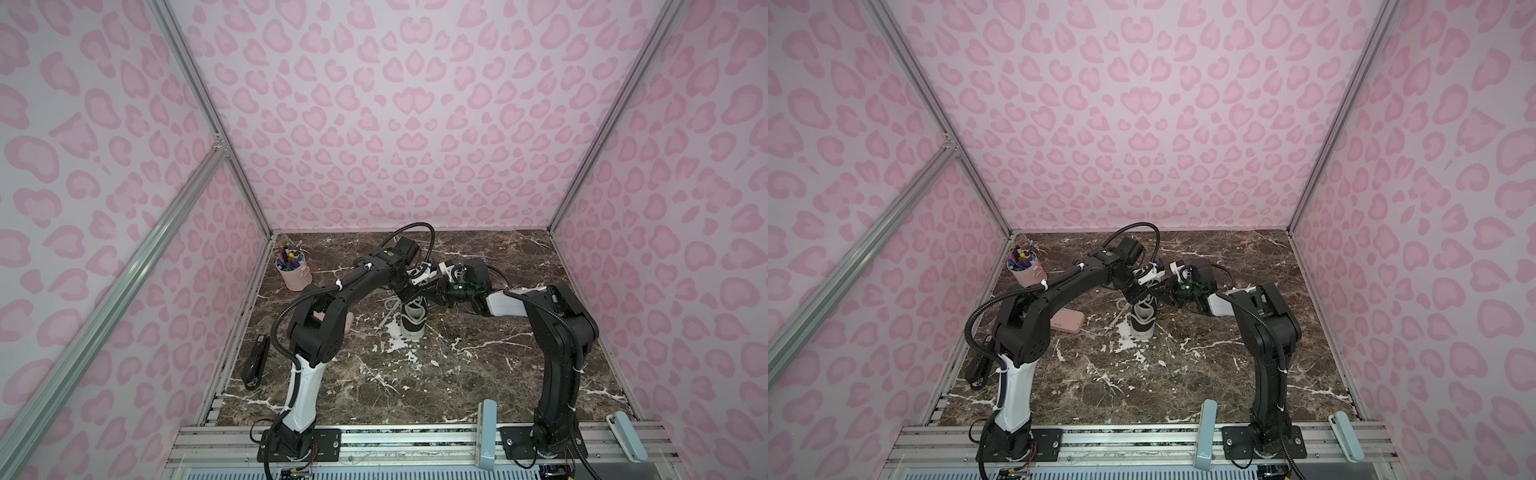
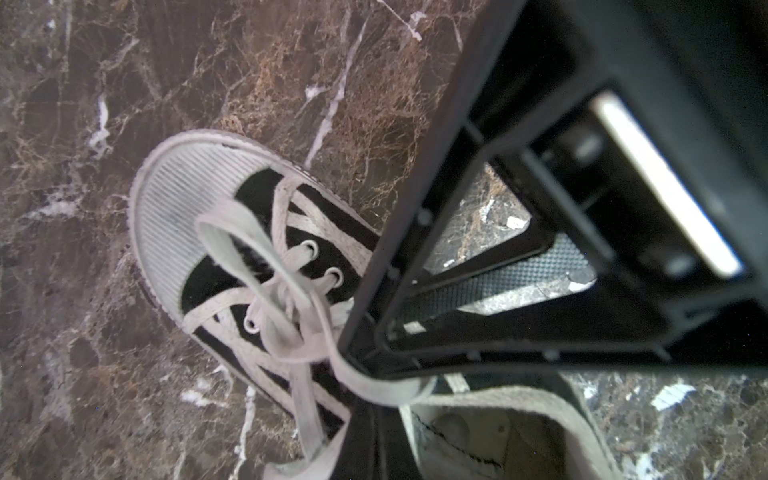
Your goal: Tie the shoes
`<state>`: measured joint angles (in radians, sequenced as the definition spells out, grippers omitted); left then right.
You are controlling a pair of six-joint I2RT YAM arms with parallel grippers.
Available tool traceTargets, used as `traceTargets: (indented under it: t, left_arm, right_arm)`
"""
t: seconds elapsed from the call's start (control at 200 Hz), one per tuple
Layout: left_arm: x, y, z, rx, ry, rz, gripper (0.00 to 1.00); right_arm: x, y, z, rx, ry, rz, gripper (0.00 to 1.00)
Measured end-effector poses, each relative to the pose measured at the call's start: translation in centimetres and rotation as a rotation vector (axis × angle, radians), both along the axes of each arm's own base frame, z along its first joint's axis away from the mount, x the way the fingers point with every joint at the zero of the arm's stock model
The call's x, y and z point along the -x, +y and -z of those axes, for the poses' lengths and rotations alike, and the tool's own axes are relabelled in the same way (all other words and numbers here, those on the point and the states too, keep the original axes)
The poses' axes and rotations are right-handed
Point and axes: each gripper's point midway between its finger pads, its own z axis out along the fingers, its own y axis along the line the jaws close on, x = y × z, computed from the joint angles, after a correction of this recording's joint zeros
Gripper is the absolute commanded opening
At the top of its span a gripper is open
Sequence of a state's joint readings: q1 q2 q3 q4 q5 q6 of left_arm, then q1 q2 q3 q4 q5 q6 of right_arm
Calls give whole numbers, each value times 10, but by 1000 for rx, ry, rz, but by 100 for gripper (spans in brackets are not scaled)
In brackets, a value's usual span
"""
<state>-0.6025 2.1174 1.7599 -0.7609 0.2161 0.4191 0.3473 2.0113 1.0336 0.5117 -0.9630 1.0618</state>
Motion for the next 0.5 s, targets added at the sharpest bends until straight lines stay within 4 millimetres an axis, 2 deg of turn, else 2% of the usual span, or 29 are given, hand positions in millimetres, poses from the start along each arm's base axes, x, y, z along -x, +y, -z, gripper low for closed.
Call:
traceTargets:
  t: [0.275, 0.5]
  left_arm:
    - [1, -1, 0, 4, 2, 2, 4]
    - [1, -1, 0, 5, 4, 3, 4]
  right_arm:
    - [0, 5, 2, 1, 2, -9, 22]
    - [0, 3, 6, 6, 9, -2, 17]
